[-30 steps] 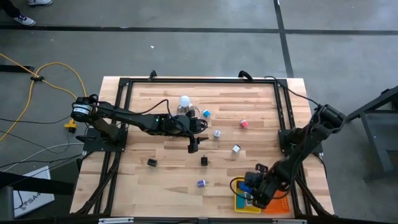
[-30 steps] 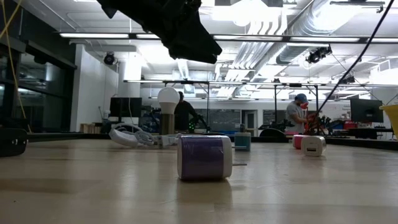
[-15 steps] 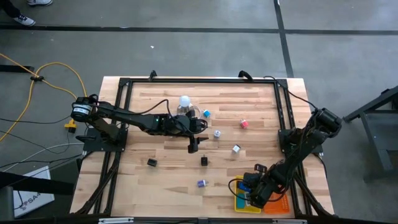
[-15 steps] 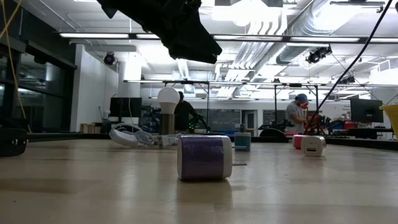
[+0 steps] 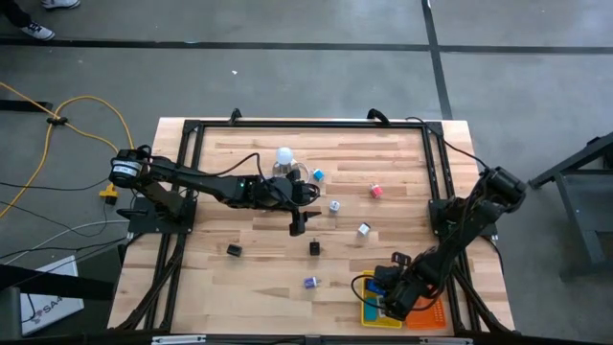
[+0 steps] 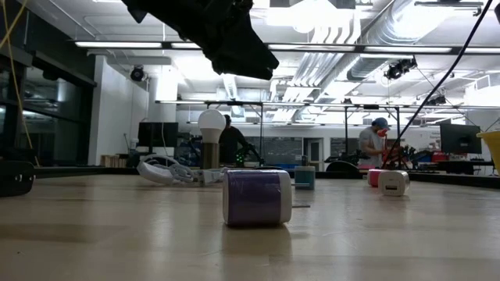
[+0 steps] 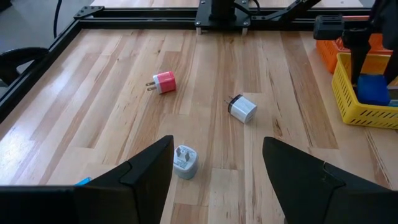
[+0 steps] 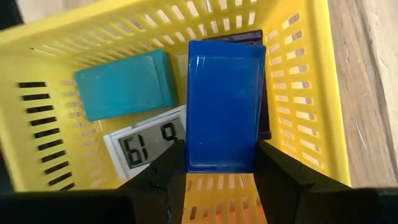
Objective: Pick & Place Office items
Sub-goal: Put the blue digital clock into the yellow basket, then put the left black charger adapter into the orange basket
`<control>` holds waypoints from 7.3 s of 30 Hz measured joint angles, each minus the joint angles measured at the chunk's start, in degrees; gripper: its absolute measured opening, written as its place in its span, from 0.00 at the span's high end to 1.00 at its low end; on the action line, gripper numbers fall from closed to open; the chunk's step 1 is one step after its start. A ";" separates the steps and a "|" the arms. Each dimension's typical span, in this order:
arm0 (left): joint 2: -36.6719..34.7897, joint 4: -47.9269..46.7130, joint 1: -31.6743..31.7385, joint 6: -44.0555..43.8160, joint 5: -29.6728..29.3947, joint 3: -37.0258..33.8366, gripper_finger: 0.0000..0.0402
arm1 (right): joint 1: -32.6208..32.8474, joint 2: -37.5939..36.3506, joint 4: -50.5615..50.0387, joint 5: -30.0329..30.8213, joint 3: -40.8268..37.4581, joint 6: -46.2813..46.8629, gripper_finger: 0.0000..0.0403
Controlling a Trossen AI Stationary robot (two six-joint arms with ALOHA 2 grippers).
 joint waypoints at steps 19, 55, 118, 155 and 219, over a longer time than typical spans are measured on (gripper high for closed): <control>0.00 0.00 0.01 0.00 -0.01 0.00 0.40 | -0.15 1.08 0.48 -0.63 0.00 -0.44 0.59; 0.00 -0.02 0.00 0.01 0.00 0.00 0.40 | -7.17 0.13 0.34 -14.18 -0.02 -4.52 0.56; 0.00 0.00 -0.01 0.01 0.00 0.00 0.40 | -23.76 -37.46 -19.74 33.27 -4.05 -13.64 0.56; 0.00 -0.01 0.01 0.01 0.00 0.00 0.40 | -44.78 -52.07 -2.99 17.53 -16.79 -35.45 0.56; -8.86 -31.95 -2.52 -16.25 -6.08 0.02 0.40 | -44.74 -52.03 -2.99 12.94 -16.79 -37.77 0.56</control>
